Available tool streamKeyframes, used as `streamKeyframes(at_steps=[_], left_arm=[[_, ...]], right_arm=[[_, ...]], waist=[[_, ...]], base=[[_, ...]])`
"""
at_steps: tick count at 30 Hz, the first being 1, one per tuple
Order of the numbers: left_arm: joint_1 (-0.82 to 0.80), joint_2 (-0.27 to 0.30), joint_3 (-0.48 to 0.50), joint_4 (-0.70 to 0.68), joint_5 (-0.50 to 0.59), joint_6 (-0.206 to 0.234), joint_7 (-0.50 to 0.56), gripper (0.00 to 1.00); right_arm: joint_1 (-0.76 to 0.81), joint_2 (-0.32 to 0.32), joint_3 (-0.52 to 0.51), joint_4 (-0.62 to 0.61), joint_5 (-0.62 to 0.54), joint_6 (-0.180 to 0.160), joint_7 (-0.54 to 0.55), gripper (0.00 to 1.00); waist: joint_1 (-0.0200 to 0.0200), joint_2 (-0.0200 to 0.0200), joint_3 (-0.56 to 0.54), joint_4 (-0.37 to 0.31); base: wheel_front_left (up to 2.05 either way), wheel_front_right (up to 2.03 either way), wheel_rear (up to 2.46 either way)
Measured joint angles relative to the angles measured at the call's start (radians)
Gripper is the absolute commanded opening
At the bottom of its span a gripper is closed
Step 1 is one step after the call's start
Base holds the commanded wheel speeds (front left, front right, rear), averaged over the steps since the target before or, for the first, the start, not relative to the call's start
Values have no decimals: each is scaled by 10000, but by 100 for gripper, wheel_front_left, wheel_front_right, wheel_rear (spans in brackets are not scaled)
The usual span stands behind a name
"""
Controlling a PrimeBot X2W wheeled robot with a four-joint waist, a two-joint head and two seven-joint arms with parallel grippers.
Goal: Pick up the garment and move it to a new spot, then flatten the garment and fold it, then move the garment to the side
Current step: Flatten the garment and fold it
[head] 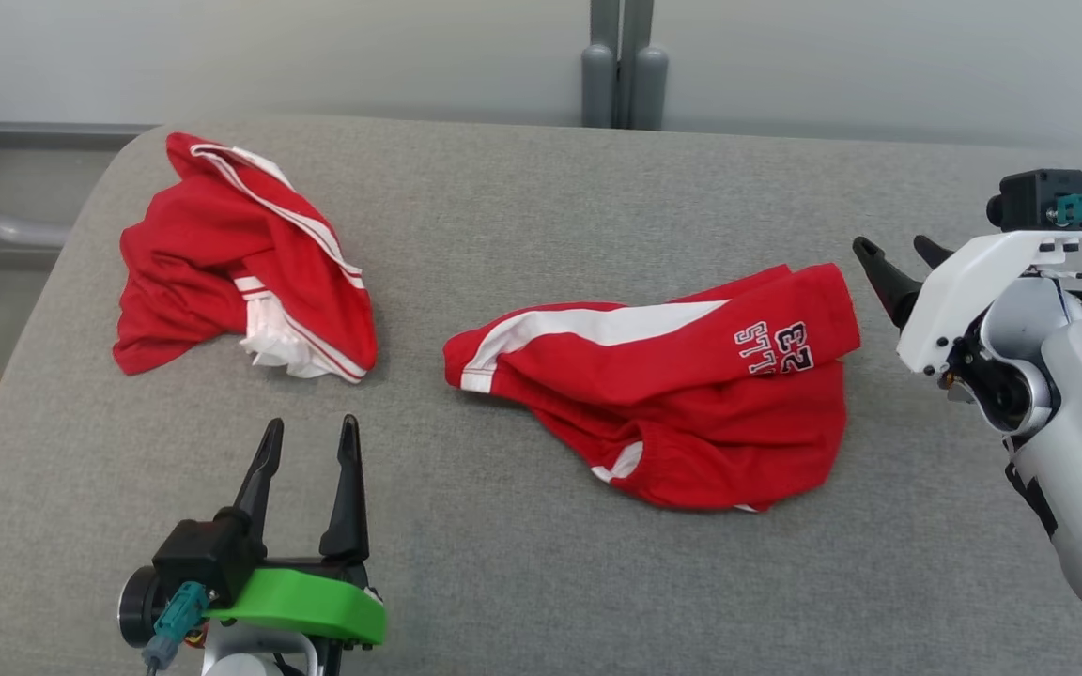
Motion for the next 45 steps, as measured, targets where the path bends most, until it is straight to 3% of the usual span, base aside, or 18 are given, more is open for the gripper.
streamKeyframes(at_steps=[6,12,13,14,16,21,27,45], left_arm=[[-221,-115,-119,412,-54,-121,0,100],[-248,-169,-84,546,-59,-125,0,100],[-248,-171,-69,571,-58,-127,0,100],[-247,-173,-56,593,-58,-128,0,100],[-235,-178,-15,652,-23,-128,0,100],[-130,-159,58,759,86,-173,2,100],[3,-54,123,886,105,-251,0,100],[138,54,138,1083,21,-253,0,100]], right_arm=[[-961,73,-10,2196,451,0,1381,100],[-1602,119,19,3467,608,0,1749,100],[-1630,157,50,3607,633,0,1747,95],[-1654,171,119,3670,608,0,1666,45],[-1685,215,297,3737,539,0,1446,0],[-1527,470,736,3423,796,0,1135,0],[-737,341,1321,2157,1398,0,506,0],[3491,-1258,1536,-2541,3289,0,-1641,0]], waist=[[0,0,299,793],[1,0,480,1435],[0,0,495,1514],[1,0,502,1567],[1,0,459,1627],[1,0,265,1500],[0,0,-62,959],[0,0,-461,-704]], base=[[0,0,0],[0,0,0],[0,0,0],[0,0,0],[0,0,0],[0,0,0],[0,0,0],[0,0,0]])
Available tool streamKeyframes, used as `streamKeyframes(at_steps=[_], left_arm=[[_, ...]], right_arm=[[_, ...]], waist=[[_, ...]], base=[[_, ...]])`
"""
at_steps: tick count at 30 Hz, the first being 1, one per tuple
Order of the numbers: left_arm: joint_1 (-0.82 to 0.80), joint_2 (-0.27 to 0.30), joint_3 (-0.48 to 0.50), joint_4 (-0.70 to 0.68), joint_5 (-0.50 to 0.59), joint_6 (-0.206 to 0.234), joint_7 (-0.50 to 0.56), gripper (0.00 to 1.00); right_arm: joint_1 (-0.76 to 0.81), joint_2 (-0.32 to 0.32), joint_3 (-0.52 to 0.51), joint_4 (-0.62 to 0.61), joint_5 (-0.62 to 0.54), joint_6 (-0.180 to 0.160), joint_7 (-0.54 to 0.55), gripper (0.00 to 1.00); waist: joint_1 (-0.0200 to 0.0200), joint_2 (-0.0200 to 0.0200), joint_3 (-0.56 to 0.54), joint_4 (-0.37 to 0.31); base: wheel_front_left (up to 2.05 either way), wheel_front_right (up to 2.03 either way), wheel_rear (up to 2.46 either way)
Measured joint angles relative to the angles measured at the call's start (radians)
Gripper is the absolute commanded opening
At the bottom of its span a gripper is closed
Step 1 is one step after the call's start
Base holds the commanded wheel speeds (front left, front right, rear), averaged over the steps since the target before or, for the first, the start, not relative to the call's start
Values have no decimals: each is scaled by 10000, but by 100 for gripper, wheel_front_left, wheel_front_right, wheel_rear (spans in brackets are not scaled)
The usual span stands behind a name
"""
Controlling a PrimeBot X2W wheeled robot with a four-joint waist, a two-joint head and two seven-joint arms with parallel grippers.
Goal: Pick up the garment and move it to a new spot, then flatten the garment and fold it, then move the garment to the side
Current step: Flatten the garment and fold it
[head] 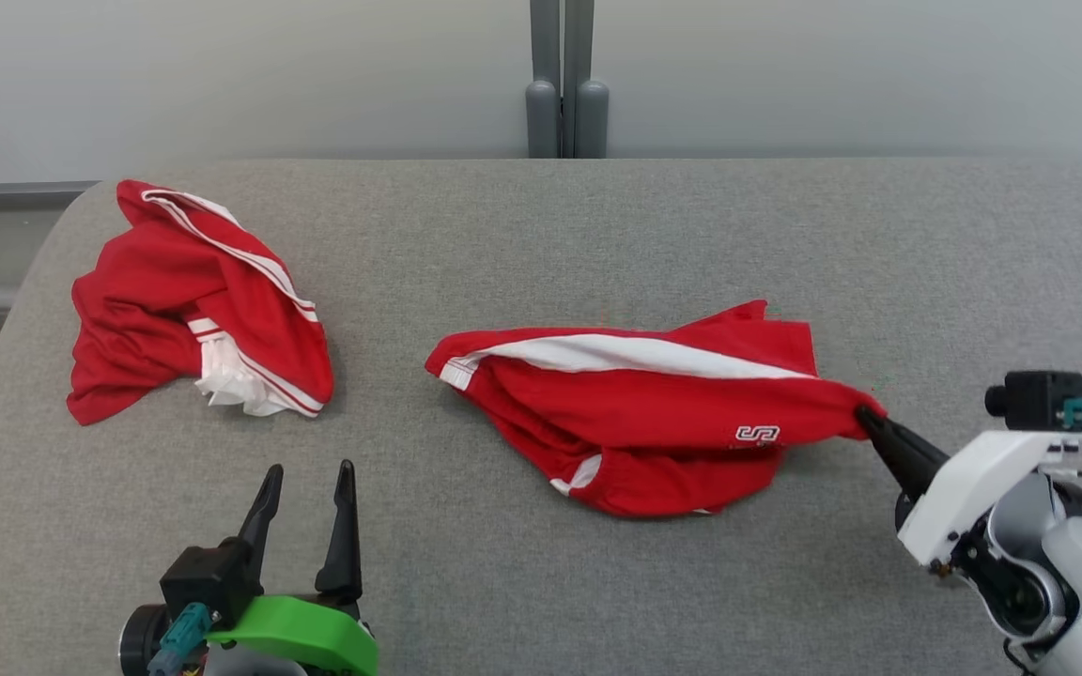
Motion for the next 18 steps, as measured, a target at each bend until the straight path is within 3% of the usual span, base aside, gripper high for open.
streamKeyframes(at_steps=[6,7,8,9,18], left_arm=[[33,-13,-31,92,-52,2,0,100],[42,-13,-33,117,-54,4,0,100],[50,-13,-29,138,-56,4,0,100],[51,-10,-23,167,-63,4,0,100],[189,13,-40,268,-127,38,0,100]], right_arm=[[1256,-330,173,-194,314,0,-491,0],[1344,-349,265,-176,314,0,-504,22],[1415,-355,360,-148,311,0,-566,56],[1454,-353,420,-105,322,0,-571,100],[1694,-472,192,-86,393,0,-1720,100]], waist=[[0,0,-61,-140],[0,0,-84,-160],[0,0,-110,-183],[0,0,-134,-200],[0,0,-486,-370]], base=[[0,0,0],[0,0,0],[0,0,0],[0,0,0],[0,0,0]])
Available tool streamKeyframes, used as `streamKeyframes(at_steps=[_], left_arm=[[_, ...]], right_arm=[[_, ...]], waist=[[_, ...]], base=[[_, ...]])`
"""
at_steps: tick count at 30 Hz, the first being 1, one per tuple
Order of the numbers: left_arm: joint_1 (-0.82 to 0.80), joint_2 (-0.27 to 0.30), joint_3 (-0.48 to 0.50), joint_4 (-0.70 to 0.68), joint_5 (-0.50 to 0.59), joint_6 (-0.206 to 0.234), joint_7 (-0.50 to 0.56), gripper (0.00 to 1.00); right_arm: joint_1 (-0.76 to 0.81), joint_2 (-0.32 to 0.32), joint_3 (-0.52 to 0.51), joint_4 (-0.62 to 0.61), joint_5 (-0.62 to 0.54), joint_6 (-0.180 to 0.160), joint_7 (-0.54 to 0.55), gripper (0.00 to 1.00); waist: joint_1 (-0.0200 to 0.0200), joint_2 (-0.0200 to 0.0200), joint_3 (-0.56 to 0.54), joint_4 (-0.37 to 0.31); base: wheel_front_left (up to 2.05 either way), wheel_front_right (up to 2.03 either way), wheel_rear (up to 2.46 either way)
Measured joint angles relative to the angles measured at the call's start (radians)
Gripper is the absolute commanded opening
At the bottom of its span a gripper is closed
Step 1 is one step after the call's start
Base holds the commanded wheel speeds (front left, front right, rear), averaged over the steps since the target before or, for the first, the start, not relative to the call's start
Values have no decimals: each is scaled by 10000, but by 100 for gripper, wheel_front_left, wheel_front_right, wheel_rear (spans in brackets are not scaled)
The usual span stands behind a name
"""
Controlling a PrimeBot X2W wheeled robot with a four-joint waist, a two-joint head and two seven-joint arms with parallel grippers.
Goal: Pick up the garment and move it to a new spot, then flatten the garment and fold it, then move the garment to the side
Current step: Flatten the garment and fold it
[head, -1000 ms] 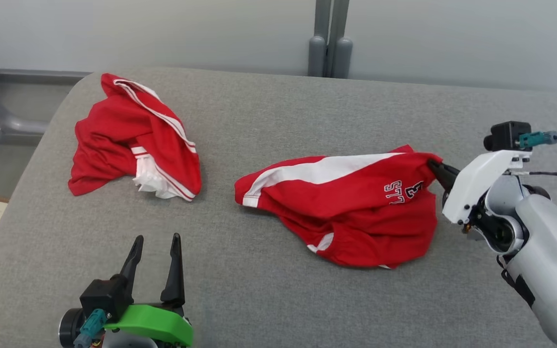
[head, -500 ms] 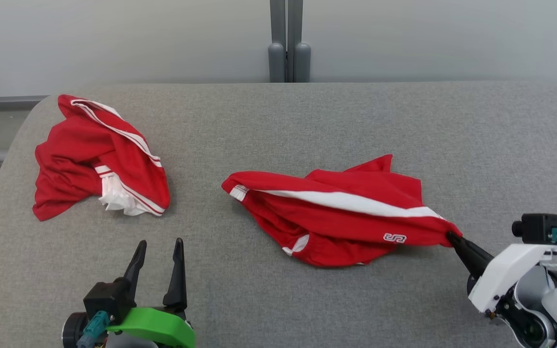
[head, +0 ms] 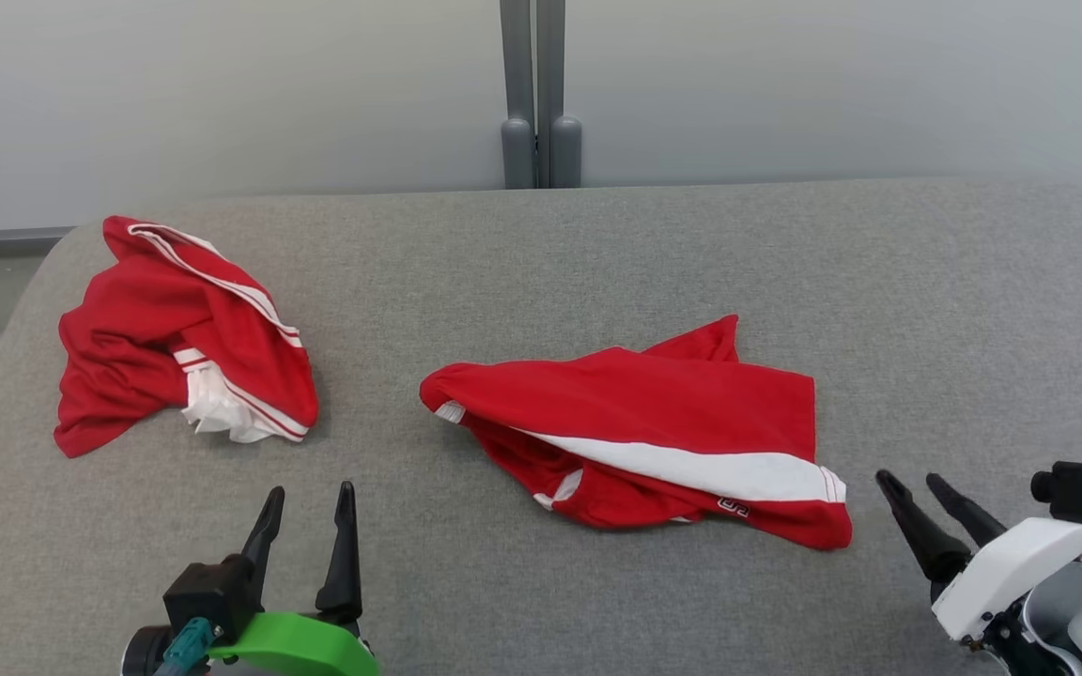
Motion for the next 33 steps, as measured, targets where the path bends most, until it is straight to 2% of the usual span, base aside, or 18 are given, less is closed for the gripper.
streamKeyframes(at_steps=[4,8,10,14,16,20,27,33], left_arm=[[29,27,4,-52,-27,48,0,100],[54,36,-25,-107,-44,59,0,100],[56,38,-46,-151,-59,65,0,100],[57,44,-71,-236,-100,96,0,100],[56,59,-61,-261,-121,102,0,100],[55,109,-65,-286,-128,111,0,100],[-47,134,-194,-422,-242,-69,13,100],[-601,165,-650,123,-606,-464,1471,100]], right_arm=[[0,59,-309,-403,-161,0,-999,100],[34,449,-905,-744,-539,0,-1682,100],[190,840,-1427,-941,-871,0,-1774,100],[561,1987,-3388,-1860,-2150,0,-1808,100],[858,2439,-3766,-2107,-2740,0,-1812,100],[1151,2796,-3868,-2311,-3524,0,-1812,100],[1136,2924,-3816,-2391,-3891,0,-1812,100],[898,2890,-3722,-2385,-3831,0,-1812,100]], waist=[[0,0,-72,-127],[0,0,-114,-209],[0,0,-115,-227],[0,0,-75,-254],[0,0,-59,-268],[0,0,-9,-325],[0,0,99,-482],[0,0,247,-701]], base=[[0,0,0],[0,0,0],[0,0,0],[0,0,0],[0,0,0],[0,0,0],[0,0,0],[0,0,0]])
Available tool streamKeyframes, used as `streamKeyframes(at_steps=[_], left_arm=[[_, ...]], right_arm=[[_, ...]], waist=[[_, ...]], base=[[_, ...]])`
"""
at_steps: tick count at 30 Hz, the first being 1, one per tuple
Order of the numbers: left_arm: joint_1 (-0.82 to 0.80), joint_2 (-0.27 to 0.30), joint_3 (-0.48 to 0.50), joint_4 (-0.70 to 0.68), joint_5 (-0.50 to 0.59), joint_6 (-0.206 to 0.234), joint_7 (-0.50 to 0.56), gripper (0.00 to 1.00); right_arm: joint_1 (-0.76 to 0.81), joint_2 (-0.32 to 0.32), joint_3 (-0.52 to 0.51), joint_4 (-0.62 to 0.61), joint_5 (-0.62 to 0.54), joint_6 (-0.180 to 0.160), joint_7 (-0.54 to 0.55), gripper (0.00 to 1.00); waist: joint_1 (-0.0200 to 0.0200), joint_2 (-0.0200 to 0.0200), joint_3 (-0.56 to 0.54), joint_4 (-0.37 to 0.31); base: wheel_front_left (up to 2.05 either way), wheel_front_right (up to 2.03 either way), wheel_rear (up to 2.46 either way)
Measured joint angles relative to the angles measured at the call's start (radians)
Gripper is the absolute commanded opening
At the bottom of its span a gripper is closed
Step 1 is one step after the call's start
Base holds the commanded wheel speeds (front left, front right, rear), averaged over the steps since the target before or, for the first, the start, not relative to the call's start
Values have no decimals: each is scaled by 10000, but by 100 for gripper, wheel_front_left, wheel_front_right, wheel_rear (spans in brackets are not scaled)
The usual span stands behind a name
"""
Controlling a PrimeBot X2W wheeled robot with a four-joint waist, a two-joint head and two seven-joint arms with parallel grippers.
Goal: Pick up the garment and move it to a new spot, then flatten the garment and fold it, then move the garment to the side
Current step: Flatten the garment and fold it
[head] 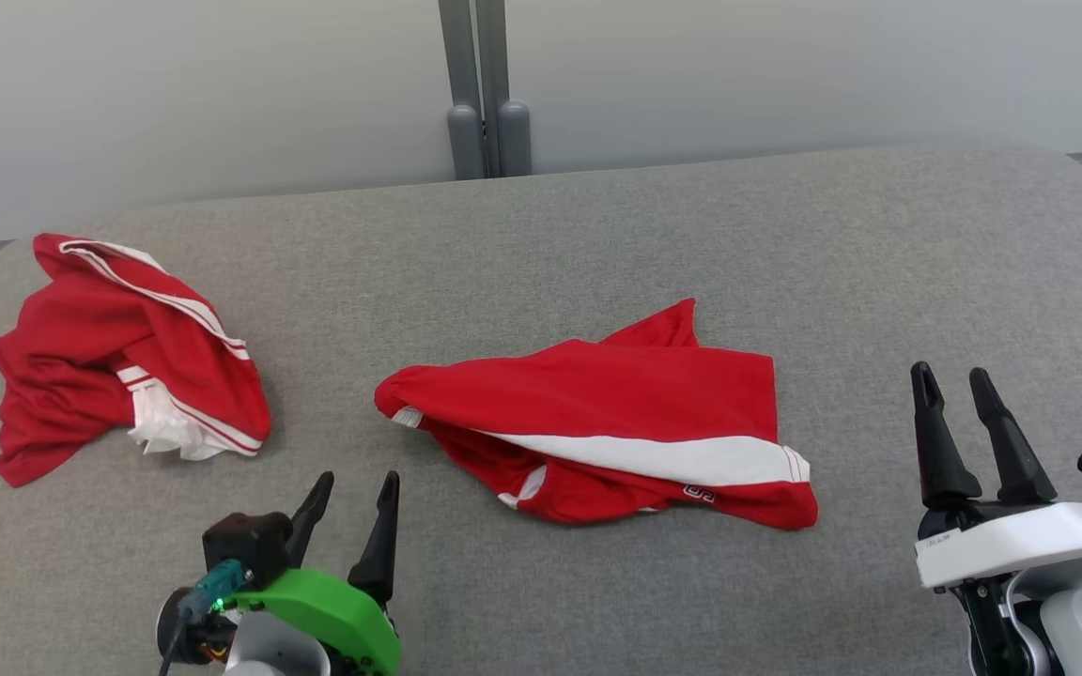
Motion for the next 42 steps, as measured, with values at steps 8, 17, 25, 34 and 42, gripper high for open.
streamKeyframes(at_steps=[8,17,25,34,42], left_arm=[[-1034,84,-151,1011,-1429,-339,1440,100],[-2011,477,-293,1841,-2027,-408,1141,94],[-2367,742,-650,2144,-2545,-420,725,24],[-2811,1126,-1336,2290,-2982,-420,610,0],[-2945,2353,-2614,587,-4282,-422,3106,0]], right_arm=[[-316,-92,259,-59,130,0,0,100],[-506,-58,313,-17,169,0,0,100],[-514,31,232,8,169,0,0,100],[-594,27,238,111,167,0,0,100],[-597,-205,169,276,169,0,0,100]], waist=[[0,0,369,-522],[0,0,816,-1240],[0,0,1086,-1441],[0,0,1105,-1075],[0,0,913,-735]], base=[[0,0,0],[0,0,0],[0,0,0],[0,0,0],[0,0,0]])
